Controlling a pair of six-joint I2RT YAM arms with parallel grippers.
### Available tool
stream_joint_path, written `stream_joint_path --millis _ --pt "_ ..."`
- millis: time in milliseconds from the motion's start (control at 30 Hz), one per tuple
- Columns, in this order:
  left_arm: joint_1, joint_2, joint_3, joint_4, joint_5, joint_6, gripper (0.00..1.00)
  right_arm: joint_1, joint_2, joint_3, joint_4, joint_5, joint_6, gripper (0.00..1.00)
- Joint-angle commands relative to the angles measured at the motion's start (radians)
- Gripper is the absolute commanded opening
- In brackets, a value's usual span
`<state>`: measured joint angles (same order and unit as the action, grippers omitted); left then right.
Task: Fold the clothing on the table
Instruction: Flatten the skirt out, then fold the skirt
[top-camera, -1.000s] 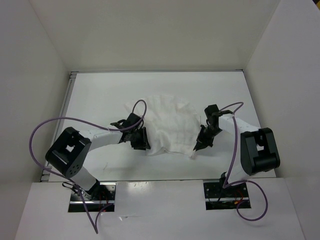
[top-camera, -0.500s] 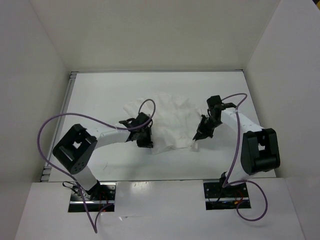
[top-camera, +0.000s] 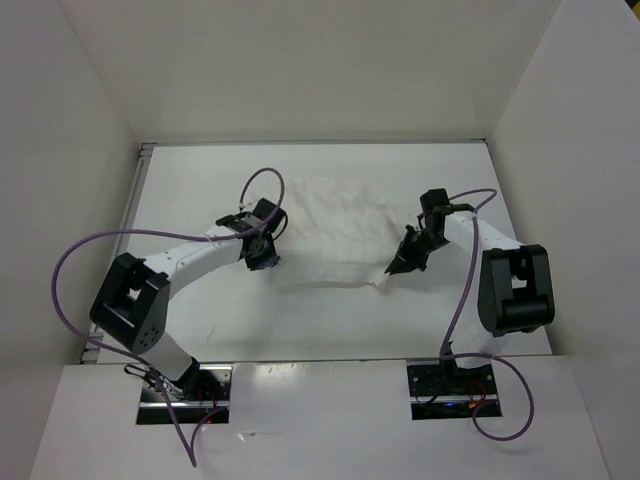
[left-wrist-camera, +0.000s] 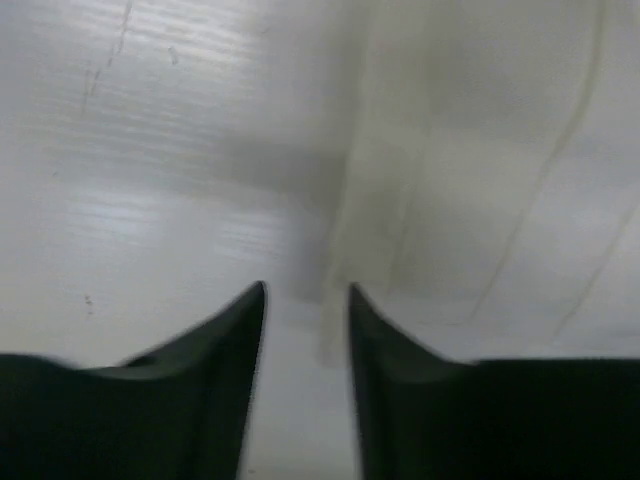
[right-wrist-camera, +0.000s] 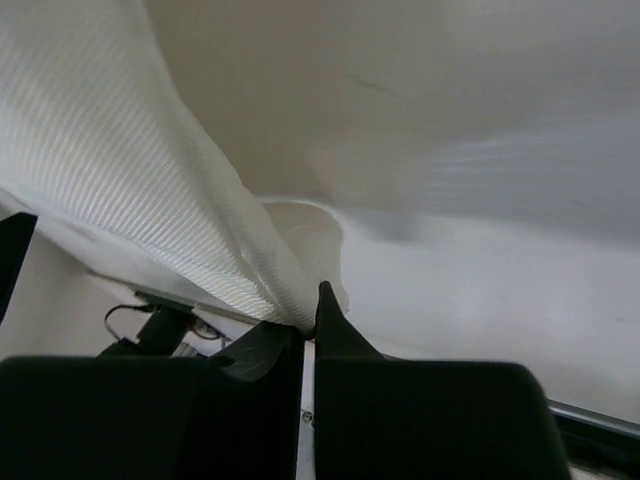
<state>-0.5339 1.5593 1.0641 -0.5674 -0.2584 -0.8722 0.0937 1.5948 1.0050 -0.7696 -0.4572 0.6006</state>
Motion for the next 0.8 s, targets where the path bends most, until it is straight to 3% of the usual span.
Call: stream_joint_path --millis 0,33,100,133,200,300,367,467,633,767 --pt "-0.008 0.045 -0.029 -0.126 -0.122 -0.022 0.57 -0.017 0.028 -0.037 0.010 0.101 -0.016 0.00" --pt "-0.018 0.035 -0.041 -0.115 -0.122 -0.031 0.72 -0.017 0.028 -0.052 0.010 0.112 -0.016 0.00" --pt "-0.018 -0.007 -0.070 -0.083 -0.096 -0.045 0.85 -0.017 0.039 -0.068 0.010 0.147 -0.016 0.00" --pt "-0.018 -0.021 -0.104 -0.069 -0.082 -0.057 0.87 -0.017 0.039 -0.077 0.010 0.147 -0.016 0.00" --pt "-0.018 -0.057 -0.134 -0.026 -0.045 -0.070 0.87 -0.017 0.039 -0.077 0.010 0.147 -0.016 0.00" --pt "-0.018 -0.067 -0.167 0.029 -0.004 -0.057 0.61 -0.017 0.039 -0.077 0.010 0.147 -0.016 0.00" --pt "-0.018 -0.067 -0.167 0.063 0.011 -0.048 0.50 -0.017 0.039 -0.077 0.010 0.147 -0.016 0.00" --pt "-0.018 -0.067 -0.187 0.116 0.060 -0.039 0.51 -0.017 0.048 -0.077 0.010 0.147 -0.016 0.00" --pt "-0.009 -0.096 -0.228 0.210 0.163 -0.019 0.62 -0.017 0.057 -0.077 0.010 0.138 -0.025 0.00" --pt "0.002 -0.065 -0.237 0.242 0.200 -0.010 0.58 -0.017 0.057 -0.077 0.010 0.138 -0.025 0.00"
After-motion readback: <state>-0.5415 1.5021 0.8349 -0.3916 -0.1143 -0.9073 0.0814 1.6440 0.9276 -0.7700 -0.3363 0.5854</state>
